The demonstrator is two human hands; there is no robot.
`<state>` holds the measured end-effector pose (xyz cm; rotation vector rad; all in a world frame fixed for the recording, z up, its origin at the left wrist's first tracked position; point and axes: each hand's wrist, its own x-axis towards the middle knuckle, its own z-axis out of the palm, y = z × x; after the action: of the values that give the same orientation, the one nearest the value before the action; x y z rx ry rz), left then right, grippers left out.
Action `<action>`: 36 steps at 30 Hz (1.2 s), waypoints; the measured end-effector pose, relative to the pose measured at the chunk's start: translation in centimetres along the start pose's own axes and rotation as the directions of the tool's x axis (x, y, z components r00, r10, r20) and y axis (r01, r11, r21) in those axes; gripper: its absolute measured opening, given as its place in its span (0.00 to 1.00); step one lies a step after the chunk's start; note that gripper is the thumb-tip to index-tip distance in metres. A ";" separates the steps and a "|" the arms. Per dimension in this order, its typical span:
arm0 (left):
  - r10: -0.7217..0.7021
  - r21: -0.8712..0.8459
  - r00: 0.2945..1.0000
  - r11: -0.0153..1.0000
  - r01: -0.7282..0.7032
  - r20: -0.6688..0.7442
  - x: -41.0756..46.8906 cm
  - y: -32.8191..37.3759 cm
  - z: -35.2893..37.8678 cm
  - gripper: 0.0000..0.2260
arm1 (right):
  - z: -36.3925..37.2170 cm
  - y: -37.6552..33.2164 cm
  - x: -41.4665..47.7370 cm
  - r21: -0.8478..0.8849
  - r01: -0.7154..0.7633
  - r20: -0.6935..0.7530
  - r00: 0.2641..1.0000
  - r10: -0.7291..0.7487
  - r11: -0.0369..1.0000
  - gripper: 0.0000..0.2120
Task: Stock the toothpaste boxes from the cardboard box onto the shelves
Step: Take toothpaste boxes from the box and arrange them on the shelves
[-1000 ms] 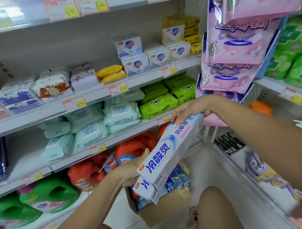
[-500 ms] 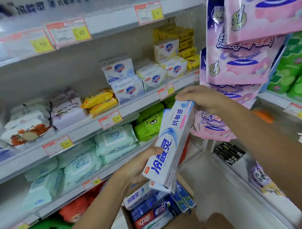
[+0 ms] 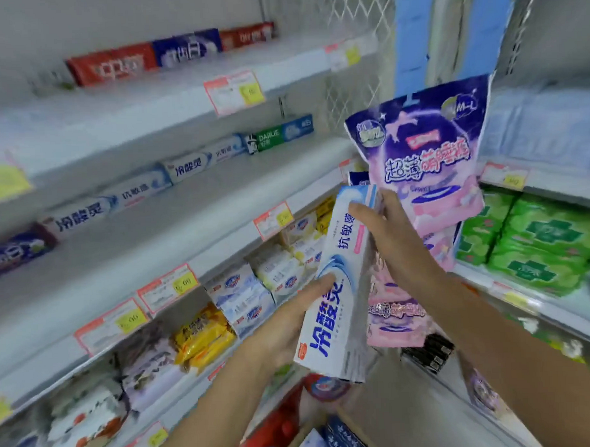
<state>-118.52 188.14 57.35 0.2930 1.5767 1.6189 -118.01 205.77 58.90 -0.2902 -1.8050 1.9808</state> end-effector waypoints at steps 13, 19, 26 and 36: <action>0.146 0.132 0.989 0.981 -0.145 0.000 -7.3 17.5 3.8 0.09 | 2.5 -17.0 2.9 0.031 0.295 0.153 0.943 -0.296 0.955 0.15; 0.417 0.446 0.909 0.812 -0.377 0.010 -10.1 21.1 1.3 0.22 | 2.9 -20.8 4.9 0.123 0.292 0.461 0.830 -0.315 0.949 0.16; 0.499 0.756 0.861 0.601 -0.260 -0.100 -16.9 26.1 -0.5 0.24 | 5.7 -24.5 7.0 0.187 0.356 0.695 0.611 -0.379 0.916 0.33; 0.553 0.901 0.771 0.428 0.062 -0.315 -20.8 29.3 -8.3 0.31 | 14.9 -24.6 9.5 0.181 0.278 0.746 0.586 -0.316 0.943 0.51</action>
<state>-122.68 172.05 90.22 0.6677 2.9692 0.9165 -128.48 198.04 86.22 0.9907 -2.0698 2.0198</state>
